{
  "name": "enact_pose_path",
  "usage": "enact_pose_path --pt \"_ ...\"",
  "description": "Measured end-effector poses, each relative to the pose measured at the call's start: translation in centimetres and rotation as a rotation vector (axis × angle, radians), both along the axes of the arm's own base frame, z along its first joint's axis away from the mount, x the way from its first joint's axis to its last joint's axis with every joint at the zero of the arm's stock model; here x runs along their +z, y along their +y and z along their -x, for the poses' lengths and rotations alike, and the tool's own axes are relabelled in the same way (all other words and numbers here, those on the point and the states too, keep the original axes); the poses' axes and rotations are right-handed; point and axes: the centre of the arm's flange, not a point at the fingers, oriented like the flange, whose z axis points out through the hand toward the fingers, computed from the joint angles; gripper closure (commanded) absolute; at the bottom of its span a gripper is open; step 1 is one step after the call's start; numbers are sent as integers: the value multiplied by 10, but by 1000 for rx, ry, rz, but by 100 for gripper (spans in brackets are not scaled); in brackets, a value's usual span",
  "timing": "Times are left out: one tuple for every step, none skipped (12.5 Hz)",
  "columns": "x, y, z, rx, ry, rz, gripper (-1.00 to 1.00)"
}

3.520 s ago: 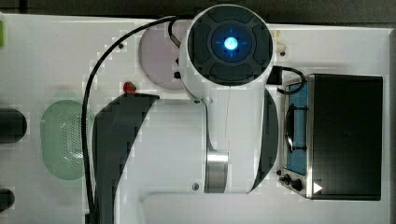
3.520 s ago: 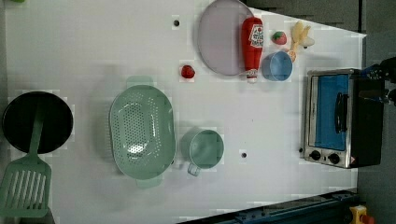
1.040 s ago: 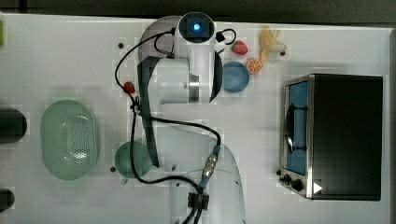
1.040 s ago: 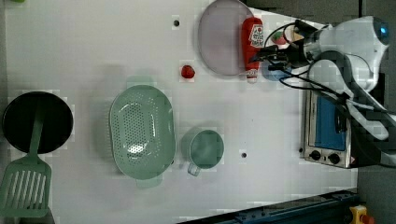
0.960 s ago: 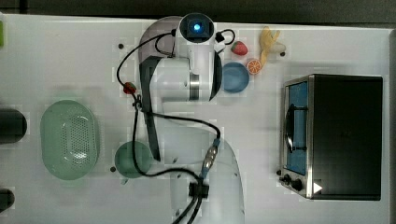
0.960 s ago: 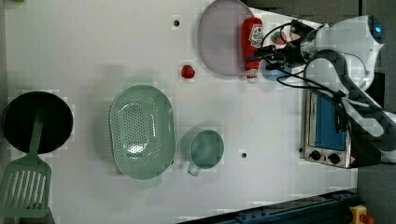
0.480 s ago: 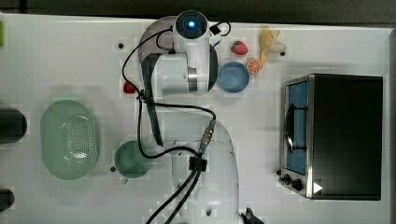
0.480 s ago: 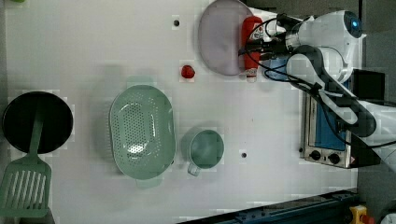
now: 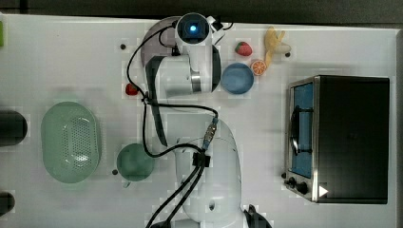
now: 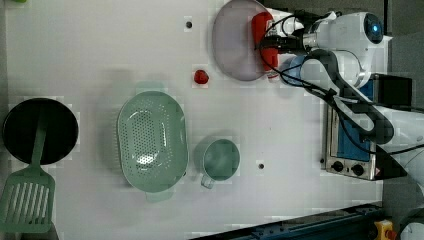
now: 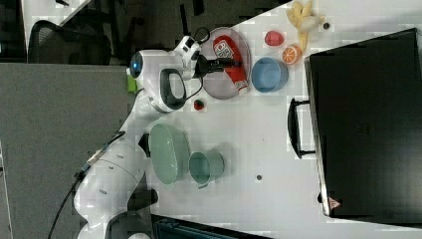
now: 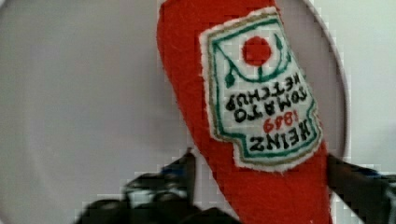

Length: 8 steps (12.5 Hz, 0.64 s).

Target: Pick ketchup from plate and place it on table.

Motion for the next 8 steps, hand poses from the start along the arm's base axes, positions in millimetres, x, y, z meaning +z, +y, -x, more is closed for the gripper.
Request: enact_pose_path --pt "-3 2 0 2 -4 -2 -25" --pt "-3 3 -1 4 -9 -2 -25" --pt "-1 3 -2 4 -22 -5 -25" --pt "0 4 -3 3 -25 -8 -25" --pt "1 4 -4 6 -26 -8 -25" --pt "1 5 -3 12 -25 -3 -25" --pt "2 5 -3 12 -21 -2 -25" --pt "4 6 -3 12 -19 -5 -25"
